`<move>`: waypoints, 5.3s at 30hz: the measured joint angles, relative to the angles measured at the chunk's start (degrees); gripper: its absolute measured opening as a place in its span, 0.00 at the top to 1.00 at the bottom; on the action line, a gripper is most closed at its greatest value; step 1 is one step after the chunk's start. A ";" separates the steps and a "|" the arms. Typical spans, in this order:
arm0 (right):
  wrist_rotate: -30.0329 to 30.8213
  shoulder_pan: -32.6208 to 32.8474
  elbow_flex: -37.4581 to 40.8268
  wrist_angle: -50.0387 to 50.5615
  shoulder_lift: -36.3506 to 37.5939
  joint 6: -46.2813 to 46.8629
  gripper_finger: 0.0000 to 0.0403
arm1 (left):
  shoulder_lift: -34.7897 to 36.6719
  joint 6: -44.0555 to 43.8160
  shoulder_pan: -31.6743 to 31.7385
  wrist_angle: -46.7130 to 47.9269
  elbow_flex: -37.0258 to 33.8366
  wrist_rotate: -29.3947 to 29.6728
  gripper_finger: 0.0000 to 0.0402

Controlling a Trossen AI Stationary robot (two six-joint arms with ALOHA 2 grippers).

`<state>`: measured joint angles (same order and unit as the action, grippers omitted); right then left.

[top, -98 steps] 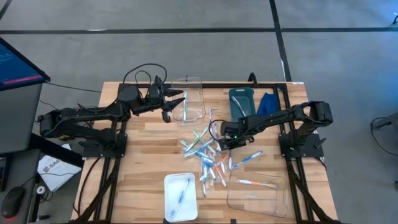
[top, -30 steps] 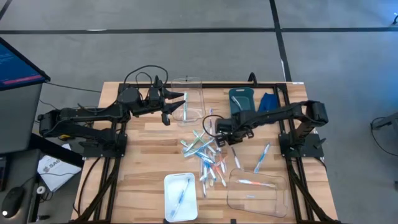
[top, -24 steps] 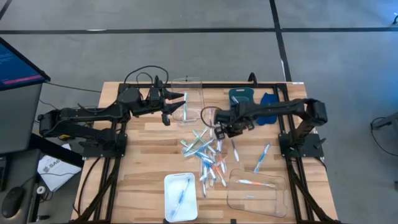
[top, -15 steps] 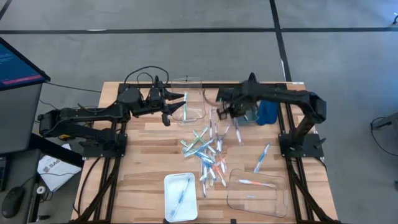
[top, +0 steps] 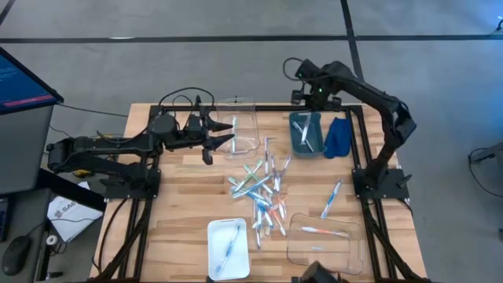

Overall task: Pick & Place Toothbrushes
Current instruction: Put the purple toothbrush into the green bin

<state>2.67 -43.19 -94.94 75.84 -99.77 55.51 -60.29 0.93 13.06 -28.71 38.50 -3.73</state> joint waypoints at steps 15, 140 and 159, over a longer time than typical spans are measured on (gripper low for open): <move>-5.46 -2.51 0.82 -0.96 -11.22 2.20 1.00 | 2.93 0.05 -1.79 4.77 0.00 0.00 0.66; -5.64 -3.86 21.62 -14.65 0.11 1.47 1.00 | 2.95 -0.35 -2.16 5.09 -0.02 0.02 0.66; -5.73 -3.86 21.61 -14.66 0.11 0.63 1.00 | 2.95 -0.35 -2.17 5.09 -0.02 0.02 0.66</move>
<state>-3.05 -47.05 -73.32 61.18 -99.66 56.14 -57.34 0.58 10.89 -23.62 38.48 -3.71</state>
